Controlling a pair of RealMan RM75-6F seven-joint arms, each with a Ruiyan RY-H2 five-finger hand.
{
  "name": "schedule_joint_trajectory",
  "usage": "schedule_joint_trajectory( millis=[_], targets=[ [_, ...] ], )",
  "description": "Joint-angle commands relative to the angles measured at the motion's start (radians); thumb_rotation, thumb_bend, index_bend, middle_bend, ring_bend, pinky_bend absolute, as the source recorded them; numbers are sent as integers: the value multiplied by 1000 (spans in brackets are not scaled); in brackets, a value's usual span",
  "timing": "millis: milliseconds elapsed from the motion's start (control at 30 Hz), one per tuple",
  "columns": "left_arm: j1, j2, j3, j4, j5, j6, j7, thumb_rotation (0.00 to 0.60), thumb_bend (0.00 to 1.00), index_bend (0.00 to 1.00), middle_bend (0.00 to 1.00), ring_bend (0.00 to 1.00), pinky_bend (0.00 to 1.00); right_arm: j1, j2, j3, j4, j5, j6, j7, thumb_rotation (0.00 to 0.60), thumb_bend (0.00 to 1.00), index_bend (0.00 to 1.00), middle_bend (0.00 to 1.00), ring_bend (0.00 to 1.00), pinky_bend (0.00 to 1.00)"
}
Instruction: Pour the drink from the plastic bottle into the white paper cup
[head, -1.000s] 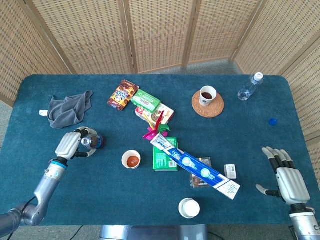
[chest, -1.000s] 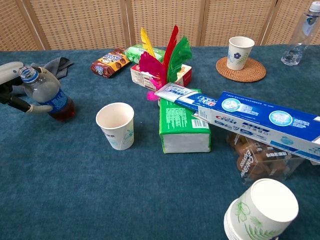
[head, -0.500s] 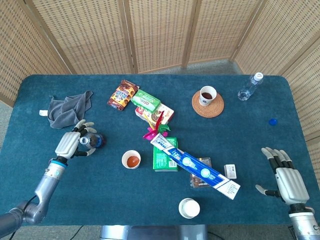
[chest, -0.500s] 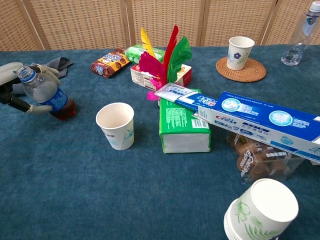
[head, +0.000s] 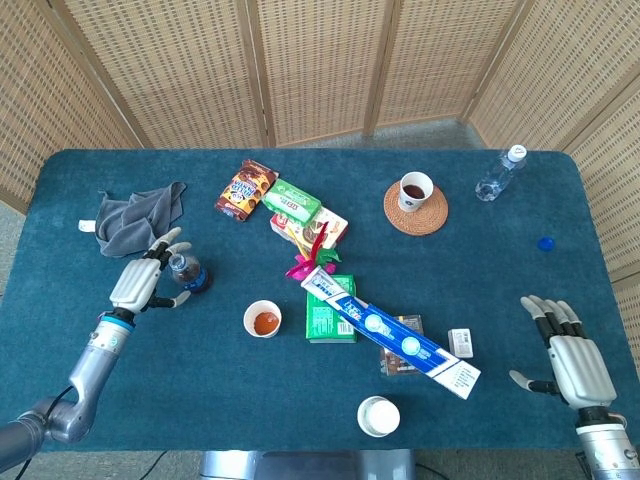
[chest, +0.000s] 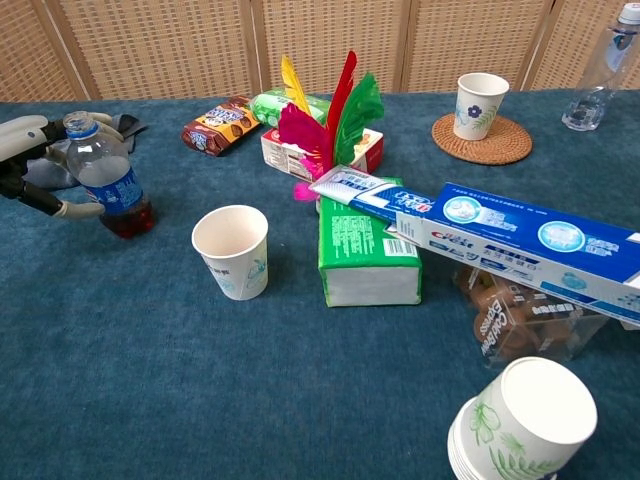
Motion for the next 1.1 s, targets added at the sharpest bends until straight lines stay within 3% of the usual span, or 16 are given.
schedule_joint_trajectory(
  millis=[33,500,767,967,1100],
  targets=[
    [1,2,-1,-3,0,-1,-1,600,299,145,0,0,273,0,0,0,0,0,0,0,600,0,0,0,0,0],
    [27,73,20,-71,17,2,-7,600,292,1,0,0,199,0,3,-2,-4,-4,1,5,600,0,0,0,0,0],
    [61,157,44,-142,16,8,25,600,292,0,0,0,111,0,6,-5,-8,-8,1,6,600,0,0,0,0,0],
    [103,231,43,-206,-10,63,142,600,292,0,0,0,11,-1,9,-5,-12,-7,1,8,600,0,0,0,0,0],
    [137,308,31,-298,-63,96,249,600,293,0,0,0,0,0,12,-7,-16,-4,-3,6,600,0,0,0,0,0]
  ],
)
